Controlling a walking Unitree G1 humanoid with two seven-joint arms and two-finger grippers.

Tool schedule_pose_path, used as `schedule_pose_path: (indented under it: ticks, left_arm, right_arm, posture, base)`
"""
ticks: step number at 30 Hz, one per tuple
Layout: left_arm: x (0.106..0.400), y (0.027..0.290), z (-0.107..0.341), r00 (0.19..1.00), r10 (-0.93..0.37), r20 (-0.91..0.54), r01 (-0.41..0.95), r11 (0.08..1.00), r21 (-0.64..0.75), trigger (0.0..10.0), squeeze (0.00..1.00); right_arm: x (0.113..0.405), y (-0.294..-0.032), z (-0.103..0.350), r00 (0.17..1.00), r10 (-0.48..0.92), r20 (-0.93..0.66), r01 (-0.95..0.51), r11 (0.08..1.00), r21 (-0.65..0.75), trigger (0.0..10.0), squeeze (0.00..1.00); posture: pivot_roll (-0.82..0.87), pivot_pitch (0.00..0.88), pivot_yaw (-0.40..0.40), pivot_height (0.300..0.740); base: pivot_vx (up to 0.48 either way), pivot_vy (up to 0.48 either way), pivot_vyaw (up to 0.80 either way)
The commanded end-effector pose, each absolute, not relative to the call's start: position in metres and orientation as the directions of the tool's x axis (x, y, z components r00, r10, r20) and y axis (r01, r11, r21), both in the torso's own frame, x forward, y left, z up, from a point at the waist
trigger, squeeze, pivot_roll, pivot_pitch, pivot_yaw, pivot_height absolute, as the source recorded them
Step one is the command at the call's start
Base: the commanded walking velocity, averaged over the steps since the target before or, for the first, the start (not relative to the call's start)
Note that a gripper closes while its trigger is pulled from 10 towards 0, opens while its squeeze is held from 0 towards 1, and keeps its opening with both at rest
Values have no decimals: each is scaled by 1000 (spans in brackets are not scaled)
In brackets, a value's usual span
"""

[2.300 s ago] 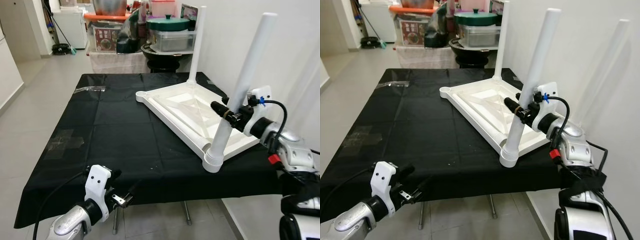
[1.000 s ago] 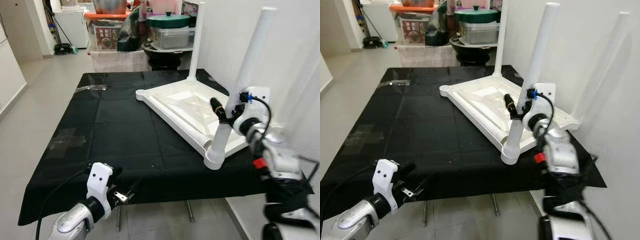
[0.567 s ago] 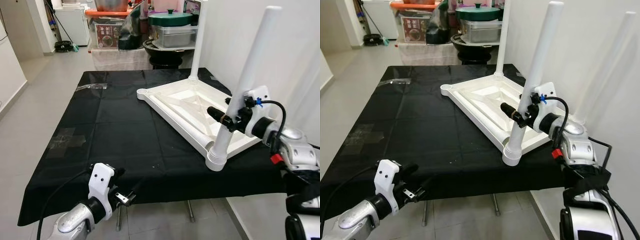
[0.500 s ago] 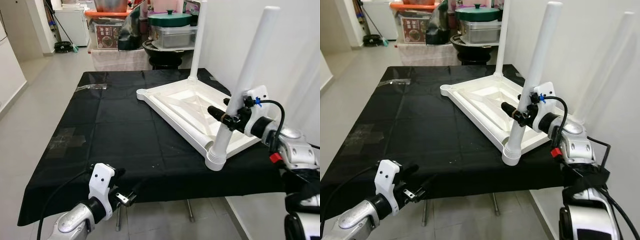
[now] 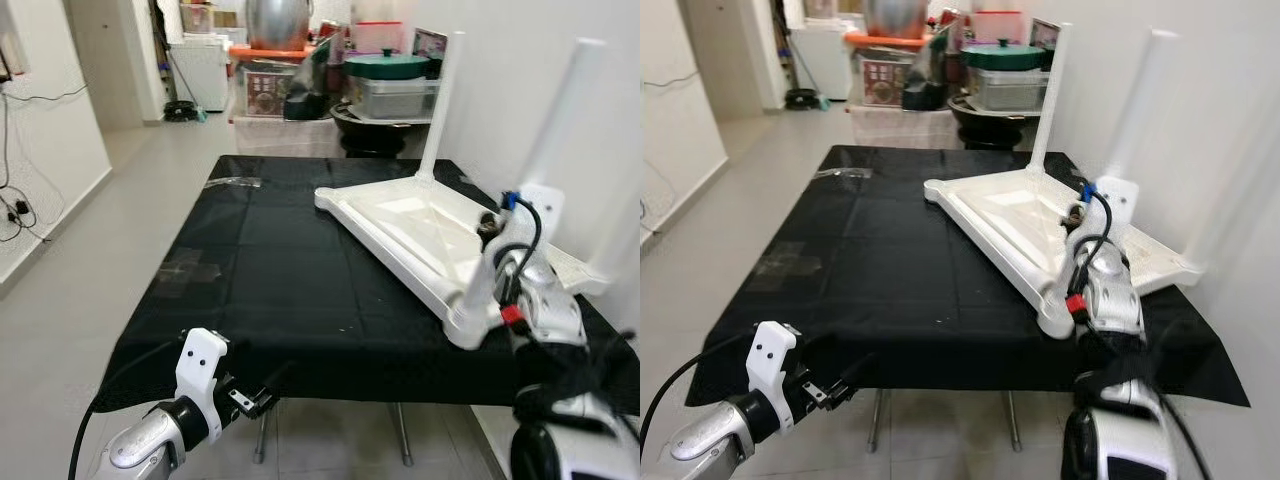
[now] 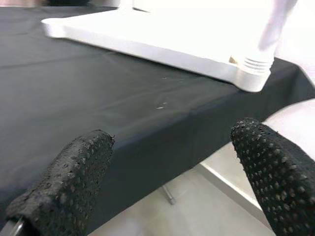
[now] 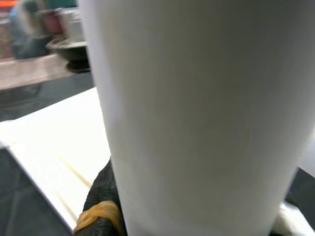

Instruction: Building children table

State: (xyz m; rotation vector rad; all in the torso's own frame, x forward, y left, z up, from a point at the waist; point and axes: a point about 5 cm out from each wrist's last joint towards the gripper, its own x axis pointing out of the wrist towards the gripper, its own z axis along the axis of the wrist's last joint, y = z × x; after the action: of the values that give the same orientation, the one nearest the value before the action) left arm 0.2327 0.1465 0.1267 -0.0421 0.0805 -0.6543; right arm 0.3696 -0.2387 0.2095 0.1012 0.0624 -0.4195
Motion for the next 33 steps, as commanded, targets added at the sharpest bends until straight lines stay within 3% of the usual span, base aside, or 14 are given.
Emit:
schedule_pose_path:
  ticks: [1,4,5,10,11,17,19,20,21,22,23,25,30,33]
  left_arm:
    - [233,144,126,781,-621,-73,618,784,-60,10000,0]
    - [232,143,126,779,-624,-70,620,782,-66,10000,0]
    - [231,143,126,776,-628,-68,624,778,-71,10000,0]
    - [228,141,124,770,-634,-71,630,773,-77,10000,0]
    - [227,141,124,768,-636,-73,631,772,-77,10000,0]
    - [228,142,123,766,-638,-76,634,770,-75,10000,0]
    - [228,142,124,763,-642,-76,638,767,-75,10000,0]
    - [229,142,124,761,-645,-76,640,765,-75,10000,0]
    - [229,142,124,759,-646,-76,642,763,-76,10000,0]
    - [229,142,124,759,-647,-76,643,762,-76,10000,0]
    - [229,142,124,759,-647,-76,643,762,-76,10000,0]
    - [228,143,125,757,-649,-78,645,761,-67,10000,0]
    - [227,145,124,759,-646,-84,643,763,-67,10000,0]
    - [226,142,123,753,-653,-86,649,757,-69,10000,0]
  right_arm:
    - [366,-232,185,895,-388,-222,420,899,121,0,0]
    - [371,-214,187,922,-317,-223,345,933,103,0,0]
    - [374,-206,187,930,-278,-239,306,948,88,10000,0]
    - [378,-199,199,963,-203,-176,226,966,123,10000,0]
    - [379,-204,205,973,-188,-133,207,968,144,10000,1000]
    - [382,-212,221,995,-86,-46,94,978,188,10000,1000]
    - [382,-205,225,996,84,-4,-82,977,196,10000,1000]
    - [378,-199,222,959,282,19,-282,950,134,10000,278]
    - [373,-194,218,910,415,19,-415,905,89,10000,278]
    - [369,-191,214,870,492,10,-492,868,63,10000,0]
    - [369,-191,214,870,492,10,-492,868,63,10000,0]
    - [364,-228,206,848,529,-45,-529,848,-3,10000,0]
    - [355,-232,218,769,639,-6,-639,769,-18,10000,0]
    - [359,-236,217,796,605,-35,-606,793,-66,10000,0]
  posture:
    - [76,0,-49,740]
    - [72,0,-55,740]
    - [72,0,-57,740]
    - [69,0,-60,740]
    - [69,0,-60,740]
    - [67,0,-59,740]
    - [65,0,-59,740]
    - [63,0,-55,740]
    - [63,0,-55,740]
    - [63,0,-55,740]
    - [63,0,-55,740]
    - [78,0,-66,740]
    - [72,0,-57,740]
    - [73,0,-55,740]
  base:
    - [0,0,0]
    - [0,0,0]
    - [0,0,0]
    - [0,0,0]
    - [0,0,0]
    - [0,0,0]
    - [0,0,0]
    - [0,0,0]
    - [0,0,0]
    - [0,0,0]
    - [0,0,0]
    - [0,0,0]
    - [0,0,0]
    - [0,0,0]
